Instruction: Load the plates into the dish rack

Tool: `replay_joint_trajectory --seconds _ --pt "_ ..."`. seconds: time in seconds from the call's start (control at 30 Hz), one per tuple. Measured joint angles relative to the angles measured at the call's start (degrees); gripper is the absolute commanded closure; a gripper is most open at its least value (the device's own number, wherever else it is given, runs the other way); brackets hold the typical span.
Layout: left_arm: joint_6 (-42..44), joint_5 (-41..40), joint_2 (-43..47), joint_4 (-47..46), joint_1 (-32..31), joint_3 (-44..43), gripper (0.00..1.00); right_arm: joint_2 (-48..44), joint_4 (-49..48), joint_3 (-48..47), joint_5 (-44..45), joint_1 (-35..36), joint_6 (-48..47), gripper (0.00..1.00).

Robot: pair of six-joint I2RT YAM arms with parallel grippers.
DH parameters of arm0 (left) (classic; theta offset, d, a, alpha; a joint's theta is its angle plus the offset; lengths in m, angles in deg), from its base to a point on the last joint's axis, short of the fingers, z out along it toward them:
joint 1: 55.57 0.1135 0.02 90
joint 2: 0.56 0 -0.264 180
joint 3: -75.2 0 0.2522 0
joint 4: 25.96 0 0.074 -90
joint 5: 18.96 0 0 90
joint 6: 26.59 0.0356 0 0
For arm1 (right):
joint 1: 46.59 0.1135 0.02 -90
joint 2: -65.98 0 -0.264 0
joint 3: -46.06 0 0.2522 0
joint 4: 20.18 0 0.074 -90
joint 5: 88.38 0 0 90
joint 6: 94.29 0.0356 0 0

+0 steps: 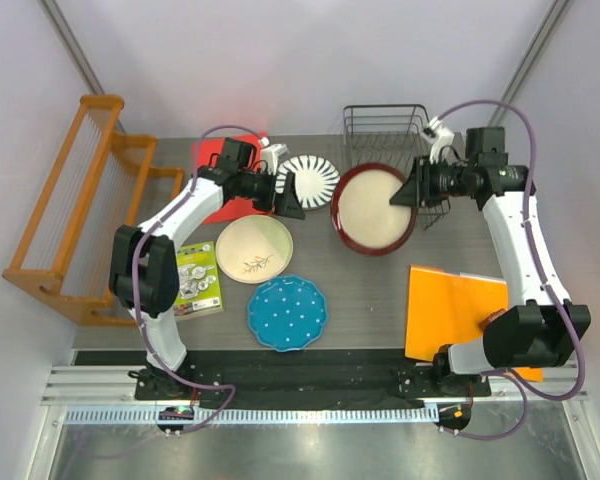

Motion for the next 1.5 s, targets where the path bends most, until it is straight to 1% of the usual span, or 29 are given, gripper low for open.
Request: replay_joint_trajectory --seconds 0.1,0.13,0.23,0.3,0.37,0.47,0.5,0.57,0.67,0.83,1.13,1.5 --pt "0.8 -9.3 3.0 0.9 -0.7 0.9 0.01 0.0 -4.1 -6.9 5.3 0.1 4.4 0.99" --pt "0.8 -12.7 3.7 1.2 -1.0 0.9 0.01 0.1 -5.2 -7.8 6.6 0.1 5.2 0.99" --pt "1.5 -26.8 5.6 2.4 -2.4 0.9 0.01 2.4 -9.7 -13.2 14.2 0.1 8.2 0.99" --pt "2.8 -37.9 6.6 2.9 -3.6 0.9 0.01 5.6 -14.3 -16.9 21.2 0.1 10.1 0.99" --pt "3.5 -45.2 6.8 3.1 -4.6 0.8 0.01 8.4 -18.9 -18.9 28.5 0.3 11.2 0.99" --pt "3.5 -52.0 6.8 3.7 -5.3 0.8 0.00 13.2 -24.1 -21.0 43.4 2.1 11.2 0.99" --pt "3.4 -53.4 6.8 3.8 -5.5 0.8 0.01 14.5 -25.3 -21.5 46.9 2.5 10.8 0.99" --pt "2.7 -55.6 6.8 4.0 -5.5 0.8 0.01 18.6 -26.8 -23.7 53.3 3.7 9.3 0.99" --pt "2.0 -57.4 6.5 4.1 -5.5 0.8 0.01 25.1 -28.1 -28.2 59.3 5.3 6.8 0.99" --pt "1.7 -58.5 4.4 4.5 -5.6 0.1 0.00 33.0 -28.4 -34.8 64.0 6.8 3.4 0.99" --pt "1.8 -58.9 3.5 5.0 -5.9 -0.3 0.00 40.9 -28.9 -44.2 67.1 7.1 -1.7 0.99" --pt "1.8 -59.5 3.1 5.7 -5.8 -0.3 0.01 44.0 -28.6 -45.1 66.8 6.9 -5.1 0.99"
